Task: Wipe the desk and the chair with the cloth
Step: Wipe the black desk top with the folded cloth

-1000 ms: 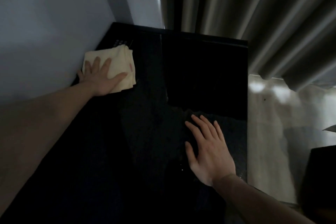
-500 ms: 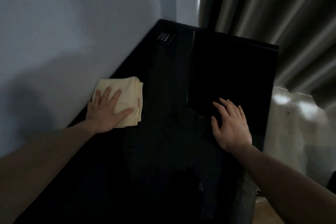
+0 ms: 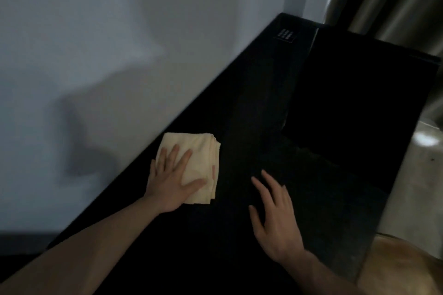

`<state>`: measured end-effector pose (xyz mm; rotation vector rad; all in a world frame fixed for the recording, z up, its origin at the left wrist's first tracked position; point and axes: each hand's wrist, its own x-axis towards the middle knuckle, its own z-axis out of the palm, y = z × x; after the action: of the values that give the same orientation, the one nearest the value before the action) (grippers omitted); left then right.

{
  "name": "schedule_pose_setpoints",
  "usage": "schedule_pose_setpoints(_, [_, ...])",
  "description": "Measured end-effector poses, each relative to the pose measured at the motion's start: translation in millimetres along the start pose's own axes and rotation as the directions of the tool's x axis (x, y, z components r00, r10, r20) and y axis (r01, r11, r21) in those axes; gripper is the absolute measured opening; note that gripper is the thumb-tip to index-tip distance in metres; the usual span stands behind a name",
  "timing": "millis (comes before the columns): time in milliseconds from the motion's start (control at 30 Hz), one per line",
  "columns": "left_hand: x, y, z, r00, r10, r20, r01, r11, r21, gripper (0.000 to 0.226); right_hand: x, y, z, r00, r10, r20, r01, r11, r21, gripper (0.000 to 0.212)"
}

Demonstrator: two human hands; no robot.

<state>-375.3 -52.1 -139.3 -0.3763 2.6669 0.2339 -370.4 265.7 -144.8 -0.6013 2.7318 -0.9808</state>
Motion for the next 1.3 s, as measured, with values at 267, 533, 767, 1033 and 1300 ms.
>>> schedule_pose_setpoints(267, [-135.5, -55.2, 49.7, 0.995, -0.011, 0.100, 0.008, 1.000, 0.025, 0.102, -77.4, -50.7, 36.0, 0.973, 0.074, 0.217, -0.049, 0.992, -0.121, 0.079])
schedule_pose_setpoints(533, [-140.9, -82.2, 35.9, 0.982, 0.082, 0.172, -0.087, 0.996, 0.024, 0.107, -106.1, -66.0, 58.8, 0.961, 0.161, 0.223, -0.108, 0.967, -0.231, 0.065])
schedule_pose_setpoints(767, [-79.1, -98.0, 7.7, 0.989, 0.029, 0.147, -0.034, 0.999, 0.029, 0.108, -110.7, -62.6, 69.4, 0.973, 0.150, 0.174, -0.105, 0.964, -0.244, 0.064])
schedule_pose_setpoints(1033, [-89.6, -120.9, 18.9, 0.996, -0.026, 0.082, 0.025, 1.000, 0.014, 0.109, -114.4, -62.0, 73.7, 0.986, 0.122, 0.117, -0.088, 0.961, -0.261, 0.061])
schedule_pose_setpoints(1300, [-155.7, -127.7, 55.1, 0.986, -0.137, 0.093, 0.146, 0.985, -0.092, 0.116, -115.8, -57.8, 73.5, 0.995, 0.074, 0.071, -0.062, 0.986, -0.157, 0.059])
